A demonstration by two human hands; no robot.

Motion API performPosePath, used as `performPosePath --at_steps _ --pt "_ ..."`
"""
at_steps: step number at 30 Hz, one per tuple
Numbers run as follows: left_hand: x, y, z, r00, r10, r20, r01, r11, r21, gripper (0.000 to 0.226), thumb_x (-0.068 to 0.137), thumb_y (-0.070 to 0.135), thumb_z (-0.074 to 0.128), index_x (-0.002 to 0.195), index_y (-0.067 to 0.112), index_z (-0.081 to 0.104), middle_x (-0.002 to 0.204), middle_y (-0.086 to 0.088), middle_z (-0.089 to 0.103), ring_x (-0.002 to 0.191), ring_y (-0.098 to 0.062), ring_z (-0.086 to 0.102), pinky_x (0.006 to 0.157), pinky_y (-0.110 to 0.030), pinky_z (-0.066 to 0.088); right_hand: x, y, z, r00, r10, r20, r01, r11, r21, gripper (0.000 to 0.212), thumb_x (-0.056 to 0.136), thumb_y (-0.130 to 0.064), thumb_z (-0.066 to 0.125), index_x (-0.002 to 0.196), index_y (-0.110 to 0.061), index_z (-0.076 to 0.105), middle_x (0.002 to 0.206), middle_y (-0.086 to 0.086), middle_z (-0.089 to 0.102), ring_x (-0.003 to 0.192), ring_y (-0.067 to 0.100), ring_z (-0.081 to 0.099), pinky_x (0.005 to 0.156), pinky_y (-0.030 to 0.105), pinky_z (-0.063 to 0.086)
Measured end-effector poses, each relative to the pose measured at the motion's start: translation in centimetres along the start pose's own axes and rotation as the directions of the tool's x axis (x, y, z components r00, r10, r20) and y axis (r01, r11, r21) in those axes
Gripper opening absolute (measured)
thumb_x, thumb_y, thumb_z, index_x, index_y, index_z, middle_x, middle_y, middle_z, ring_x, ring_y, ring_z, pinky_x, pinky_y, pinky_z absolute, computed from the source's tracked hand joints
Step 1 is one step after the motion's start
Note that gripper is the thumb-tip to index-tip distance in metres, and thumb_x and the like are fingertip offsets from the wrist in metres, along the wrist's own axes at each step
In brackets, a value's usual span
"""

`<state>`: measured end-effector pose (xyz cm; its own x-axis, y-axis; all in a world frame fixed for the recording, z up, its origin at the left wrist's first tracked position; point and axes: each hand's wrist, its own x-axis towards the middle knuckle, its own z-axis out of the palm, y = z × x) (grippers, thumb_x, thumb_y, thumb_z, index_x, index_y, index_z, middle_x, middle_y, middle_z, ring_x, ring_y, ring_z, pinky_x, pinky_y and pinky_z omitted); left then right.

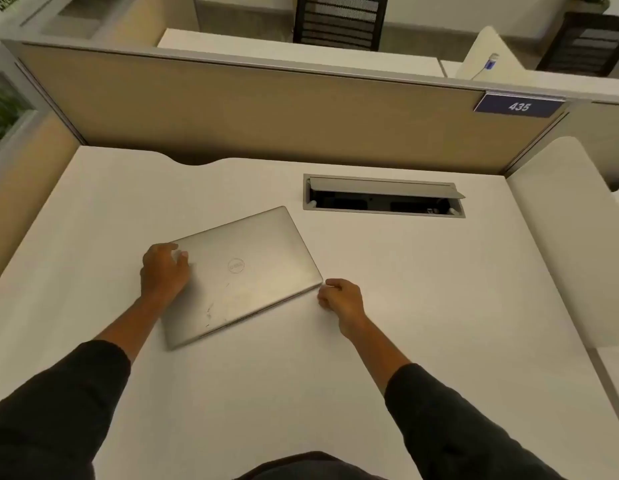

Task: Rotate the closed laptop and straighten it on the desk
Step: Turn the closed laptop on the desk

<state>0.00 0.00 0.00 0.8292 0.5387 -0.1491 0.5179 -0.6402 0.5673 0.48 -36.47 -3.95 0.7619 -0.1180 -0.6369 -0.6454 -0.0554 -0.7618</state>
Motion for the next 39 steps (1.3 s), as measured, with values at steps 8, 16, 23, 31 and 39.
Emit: performPosePath --at_steps 8,16,23,31,39 --pt "2.6 -1.2 -0.1 0.996 -0.082 0.017 0.081 0.995 0.052 0.044 0.100 0.022 0.059 0.137 -0.002 0.063 0.147 -0.028 0.055 0.140 -0.049 0.046 0.111 -0.062 0.045 -0.3 -0.8 1.2 0.991 -0.104 -0.080 0.085 0.974 -0.212 0.023 0.080 -0.003 0.063 0.081 -0.020 0.078 0.080 -0.002 0.075 0.075 0.018 0.065 0.075 0.037 0.062" --pt "4.2 -2.8 0.0 0.994 -0.084 0.073 0.084 0.996 -0.001 0.048 0.103 0.023 0.052 0.146 0.002 0.057 0.153 -0.027 0.050 0.147 -0.047 0.040 0.122 -0.055 0.035 0.0 -0.4 2.8 0.976 -0.005 -0.216 -0.011 0.997 -0.073 0.016 0.079 0.003 0.056 0.078 0.001 0.072 0.071 0.015 0.061 0.071 0.020 0.049 0.067 0.030 0.043" --pt "4.9 -2.6 -0.5 0.979 -0.176 0.103 0.187 0.976 -0.108 0.041 0.105 0.023 0.051 0.139 0.003 0.064 0.147 -0.023 0.061 0.143 -0.044 0.046 0.124 -0.045 0.028 0.5 -1.2 3.9 0.959 0.204 -0.196 -0.132 0.935 0.329 0.024 0.074 0.008 0.073 0.066 -0.008 0.058 0.079 0.011 0.056 0.076 0.026 0.057 0.075 0.034 0.053" --pt "2.4 -4.0 -0.6 0.934 -0.326 0.148 0.358 0.843 -0.402 0.033 0.100 0.024 0.064 0.128 0.008 0.073 0.129 -0.015 0.072 0.104 -0.028 0.063 0.096 -0.037 0.050 1.5 -2.5 3.0 0.974 0.119 -0.191 -0.037 0.922 0.386 0.035 0.069 0.013 0.061 0.050 -0.016 0.064 0.080 0.011 0.055 0.082 0.026 0.051 0.075 0.036 0.047" --pt "-3.1 -5.2 0.9 0.922 -0.329 0.205 0.387 0.796 -0.465 0.028 0.099 0.014 0.065 0.123 0.006 0.075 0.131 -0.013 0.072 0.118 -0.027 0.064 0.109 -0.042 0.051 3.1 -5.3 1.0 0.983 0.055 -0.178 0.022 0.915 0.403 0.033 0.087 0.021 0.064 0.085 -0.010 0.075 0.100 0.014 0.076 0.095 0.028 0.073 0.097 0.038 0.060"
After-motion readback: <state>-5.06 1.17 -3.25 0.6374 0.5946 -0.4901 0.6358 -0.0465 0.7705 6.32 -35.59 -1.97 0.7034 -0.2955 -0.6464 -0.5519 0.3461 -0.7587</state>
